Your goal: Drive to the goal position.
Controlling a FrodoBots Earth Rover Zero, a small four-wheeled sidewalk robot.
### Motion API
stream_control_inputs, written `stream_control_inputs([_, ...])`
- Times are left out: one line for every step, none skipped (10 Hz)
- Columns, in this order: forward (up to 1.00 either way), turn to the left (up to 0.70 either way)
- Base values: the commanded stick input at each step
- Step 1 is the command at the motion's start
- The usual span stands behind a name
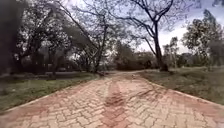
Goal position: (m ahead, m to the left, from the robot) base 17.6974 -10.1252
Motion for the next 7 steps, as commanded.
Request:
stream_control_inputs([0.70,0.00])
stream_control_inputs([0.70,0.00])
stream_control_inputs([0.70,0.00])
stream_control_inputs([0.70,0.00])
stream_control_inputs([0.70,0.00])
stream_control_inputs([0.70,0.00])
stream_control_inputs([0.70,0.00])
